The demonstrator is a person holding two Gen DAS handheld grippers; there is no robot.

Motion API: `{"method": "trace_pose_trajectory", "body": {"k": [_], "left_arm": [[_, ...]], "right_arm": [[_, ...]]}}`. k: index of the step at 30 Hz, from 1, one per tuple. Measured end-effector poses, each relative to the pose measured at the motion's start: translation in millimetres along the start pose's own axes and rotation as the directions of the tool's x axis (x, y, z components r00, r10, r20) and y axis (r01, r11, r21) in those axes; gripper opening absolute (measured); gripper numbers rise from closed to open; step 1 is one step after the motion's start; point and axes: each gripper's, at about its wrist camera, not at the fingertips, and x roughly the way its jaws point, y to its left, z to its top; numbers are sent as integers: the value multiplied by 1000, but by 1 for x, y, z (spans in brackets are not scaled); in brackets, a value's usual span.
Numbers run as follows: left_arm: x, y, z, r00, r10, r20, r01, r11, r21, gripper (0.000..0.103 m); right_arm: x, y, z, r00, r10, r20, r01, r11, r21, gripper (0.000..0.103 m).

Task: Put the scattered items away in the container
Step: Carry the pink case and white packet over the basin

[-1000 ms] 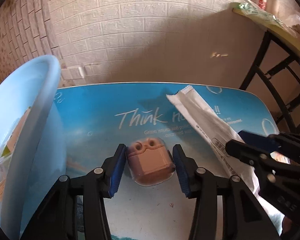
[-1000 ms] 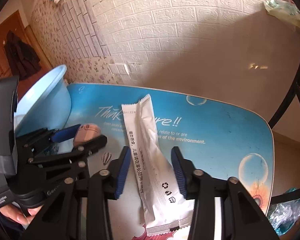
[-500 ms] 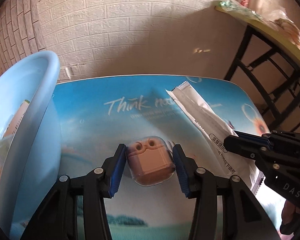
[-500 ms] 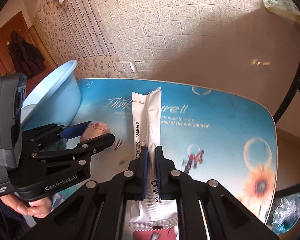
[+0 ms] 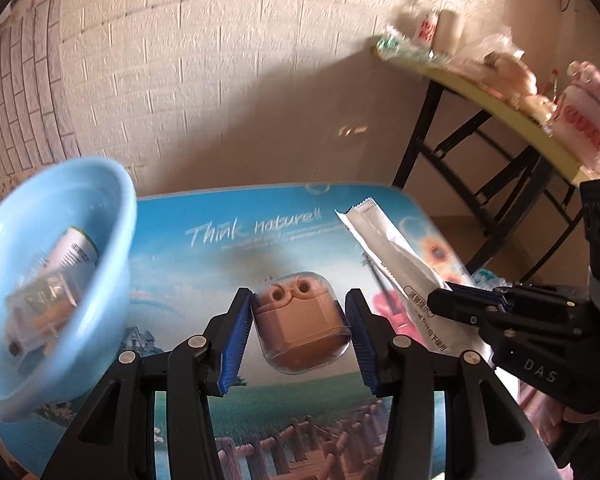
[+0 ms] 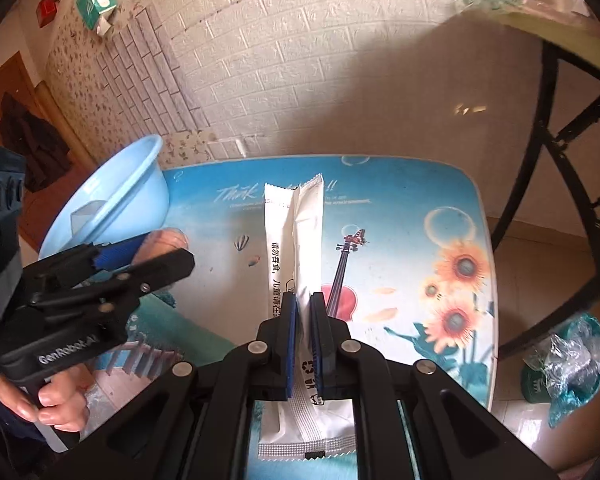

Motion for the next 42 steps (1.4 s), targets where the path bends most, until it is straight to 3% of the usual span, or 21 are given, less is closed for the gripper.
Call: {"method": "trace_pose_trajectory", "body": {"k": [7, 17, 27, 42], "left_arm": [[-49, 11, 11, 995, -7, 99, 10, 1000, -23, 45], [-100, 77, 21, 978, 94, 187, -72, 990, -121, 45], [-115, 157, 13, 968, 192, 164, -160, 968, -193, 45], [-123, 207, 12, 958, 225, 180, -183, 957, -223, 45]], "right_arm": [[-31, 23, 18, 997, -9, 81, 12, 1000, -29, 7], [-24, 106, 54, 988, 66, 137, -47, 989, -137, 7], [8, 194, 71, 978, 173, 118, -140, 959, -245, 7], [42, 249, 88, 986, 151, 66, -128, 952, -277, 7]]}}
